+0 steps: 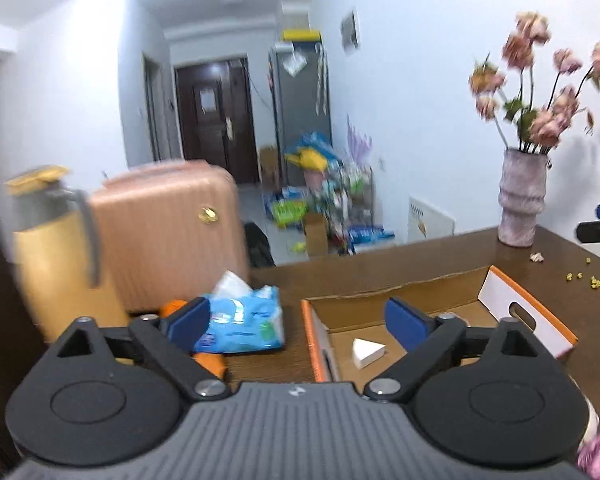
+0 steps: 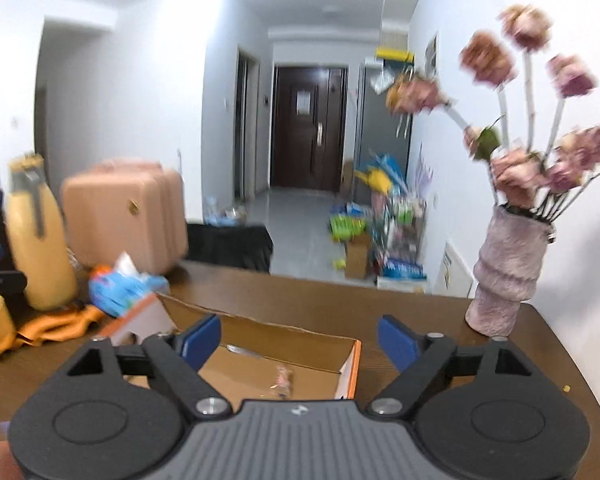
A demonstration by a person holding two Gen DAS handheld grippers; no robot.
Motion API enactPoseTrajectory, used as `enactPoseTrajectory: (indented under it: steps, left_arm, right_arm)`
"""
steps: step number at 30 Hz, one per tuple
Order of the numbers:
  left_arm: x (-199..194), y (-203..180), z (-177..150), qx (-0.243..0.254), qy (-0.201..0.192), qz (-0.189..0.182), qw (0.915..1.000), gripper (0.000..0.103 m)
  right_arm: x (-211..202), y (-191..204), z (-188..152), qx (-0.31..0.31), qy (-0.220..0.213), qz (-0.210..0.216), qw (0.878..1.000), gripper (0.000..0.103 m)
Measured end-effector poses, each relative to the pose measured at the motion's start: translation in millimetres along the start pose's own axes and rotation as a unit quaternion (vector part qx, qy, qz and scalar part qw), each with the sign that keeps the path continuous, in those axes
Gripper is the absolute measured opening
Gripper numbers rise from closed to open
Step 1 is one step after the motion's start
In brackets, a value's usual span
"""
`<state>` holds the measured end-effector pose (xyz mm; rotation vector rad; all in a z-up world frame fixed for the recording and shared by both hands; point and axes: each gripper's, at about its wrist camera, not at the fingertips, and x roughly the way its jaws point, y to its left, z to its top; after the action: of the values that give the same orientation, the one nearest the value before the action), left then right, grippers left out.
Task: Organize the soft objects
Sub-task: 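Withdraw both tools from the box back toward the soft items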
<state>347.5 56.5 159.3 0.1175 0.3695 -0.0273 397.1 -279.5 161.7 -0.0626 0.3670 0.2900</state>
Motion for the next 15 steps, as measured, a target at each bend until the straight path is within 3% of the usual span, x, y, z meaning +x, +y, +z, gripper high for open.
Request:
enactPoseTrajectory:
  steps: [6, 12, 15]
  left_arm:
    - [-90, 20, -50, -0.004, -0.061, 0.017, 0.9980, 0.103]
    - [-157, 22, -132, -0.031, -0.119, 0.041, 0.9916, 0.103]
    - [-177, 12, -175, -0.023, -0.130, 0.033, 0.9907, 0.103]
  right_arm:
    - [-91, 0, -41, 0.058, -0.077, 0.037, 0.995, 0.099]
    - [-163, 35, -109, 0.029, -0.130, 0.042, 0.990, 0.103]
    - [-173, 60, -149, 0.009, -0.122, 0.034, 0.992, 0.103]
